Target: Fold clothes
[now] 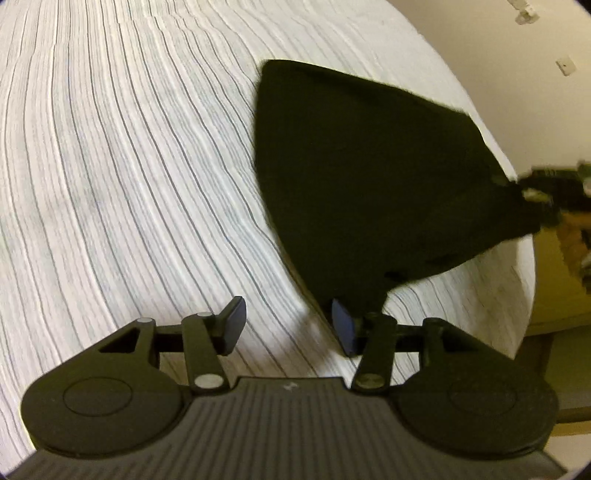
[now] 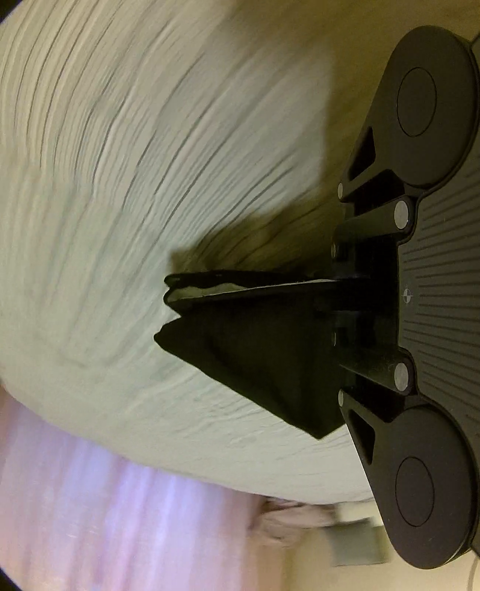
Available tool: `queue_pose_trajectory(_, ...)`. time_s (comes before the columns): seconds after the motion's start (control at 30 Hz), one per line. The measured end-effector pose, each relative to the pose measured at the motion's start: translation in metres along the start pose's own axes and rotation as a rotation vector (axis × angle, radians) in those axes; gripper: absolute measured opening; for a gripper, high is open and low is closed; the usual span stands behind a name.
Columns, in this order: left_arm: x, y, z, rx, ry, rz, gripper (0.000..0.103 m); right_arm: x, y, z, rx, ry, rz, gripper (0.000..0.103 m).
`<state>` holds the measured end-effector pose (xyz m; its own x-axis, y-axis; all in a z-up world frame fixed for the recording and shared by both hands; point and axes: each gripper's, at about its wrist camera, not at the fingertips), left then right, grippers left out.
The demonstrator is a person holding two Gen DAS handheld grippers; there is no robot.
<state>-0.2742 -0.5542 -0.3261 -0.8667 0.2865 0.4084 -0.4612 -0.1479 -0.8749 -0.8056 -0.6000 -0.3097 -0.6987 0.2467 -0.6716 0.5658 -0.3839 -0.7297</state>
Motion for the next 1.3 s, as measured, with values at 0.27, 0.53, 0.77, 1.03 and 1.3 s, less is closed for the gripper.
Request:
queue_pose_trajectory(0.27,0.007,-0.032,-0.039,0.016,0.059,-0.06,0.047,0.021,-0.088,-0.195,0.321,0.43,-0.04,0.012)
queue_pose_trajectory(0.53,0.011,-0.082,-0.086,0.04,0.122,-0.1,0.047,-0.024,-0.08,-0.394,0.446,0.847,-0.004,0.012)
queue_pose_trajectory(0.77,0.007,-0.12,-0.13,0.03,0.201,-0.177,0.048,-0.04,-0.1,-0.424,0.472,0.669,-0.054,0.012)
queue_pose_trajectory(1.03,0.022,-0.114,-0.161,-0.025,0.116,-0.256,0.051,-0.071,-0.14,-0.406,0.484,0.329,-0.192,0.013)
queue_pose_trajectory(1.3,0.076,-0.048,-0.153,-0.031,-0.026,-0.24,0.061,-0.043,-0.126,-0.279,0.305,0.024,-0.173,0.089)
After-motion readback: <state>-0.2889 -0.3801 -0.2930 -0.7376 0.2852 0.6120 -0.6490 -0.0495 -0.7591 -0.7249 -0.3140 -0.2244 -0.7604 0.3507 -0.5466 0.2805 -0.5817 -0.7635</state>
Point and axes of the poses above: each gripper's, at about its wrist camera, not at the fingertips, and y roughly the way its jaws point, x to its right, z to its top, and after that the axes turned 3 degrees about -y, right-handed
